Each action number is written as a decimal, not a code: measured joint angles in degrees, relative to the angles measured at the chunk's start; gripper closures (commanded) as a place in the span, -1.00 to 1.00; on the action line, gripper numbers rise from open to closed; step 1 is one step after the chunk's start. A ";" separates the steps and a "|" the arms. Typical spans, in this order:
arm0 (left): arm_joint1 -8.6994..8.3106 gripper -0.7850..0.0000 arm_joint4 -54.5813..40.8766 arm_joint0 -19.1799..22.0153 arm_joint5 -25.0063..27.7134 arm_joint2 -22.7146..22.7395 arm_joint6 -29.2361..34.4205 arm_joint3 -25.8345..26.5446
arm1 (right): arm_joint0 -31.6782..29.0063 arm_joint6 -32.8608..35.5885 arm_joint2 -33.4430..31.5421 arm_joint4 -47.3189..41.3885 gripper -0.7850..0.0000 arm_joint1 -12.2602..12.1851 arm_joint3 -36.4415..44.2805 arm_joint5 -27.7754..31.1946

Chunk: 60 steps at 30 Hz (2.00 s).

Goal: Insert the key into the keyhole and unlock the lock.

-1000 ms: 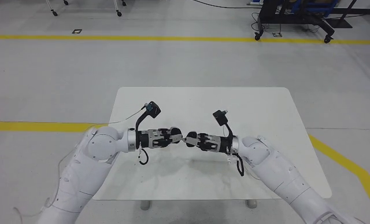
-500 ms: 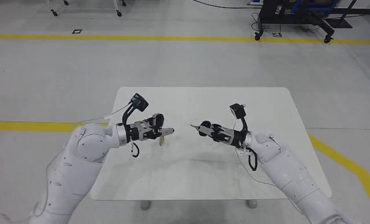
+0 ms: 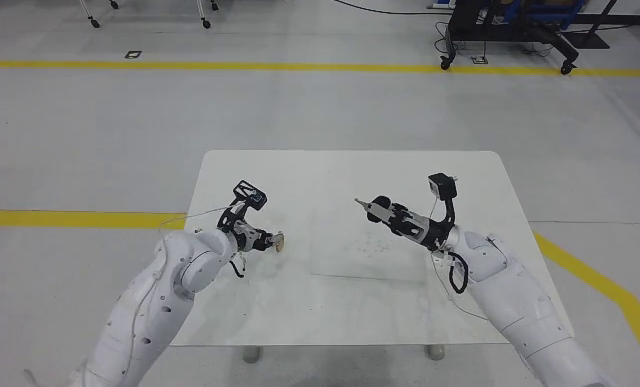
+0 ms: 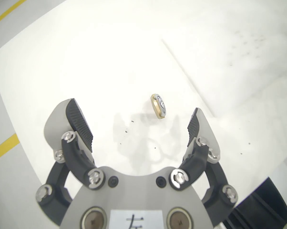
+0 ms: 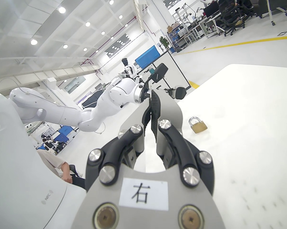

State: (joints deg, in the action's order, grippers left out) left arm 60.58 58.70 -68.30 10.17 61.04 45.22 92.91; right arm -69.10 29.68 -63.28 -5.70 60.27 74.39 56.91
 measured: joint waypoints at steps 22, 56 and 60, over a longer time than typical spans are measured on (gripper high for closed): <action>4.02 0.18 0.45 7.90 -6.38 -9.76 6.16 -8.90 | 0.00 0.00 0.00 0.00 1.00 0.00 0.00 0.00; 4.39 1.00 1.41 6.41 -3.62 -8.12 9.00 -7.55 | 0.00 0.00 0.00 0.00 1.00 0.00 0.00 0.00; 4.61 1.00 0.95 6.40 -3.60 -7.96 7.05 -7.10 | 0.00 0.00 0.00 0.00 1.00 0.00 0.00 0.00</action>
State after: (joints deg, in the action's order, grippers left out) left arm 65.19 59.65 -61.90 6.56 53.08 52.27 85.81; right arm -69.10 29.68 -63.29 -5.70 60.27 74.39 56.92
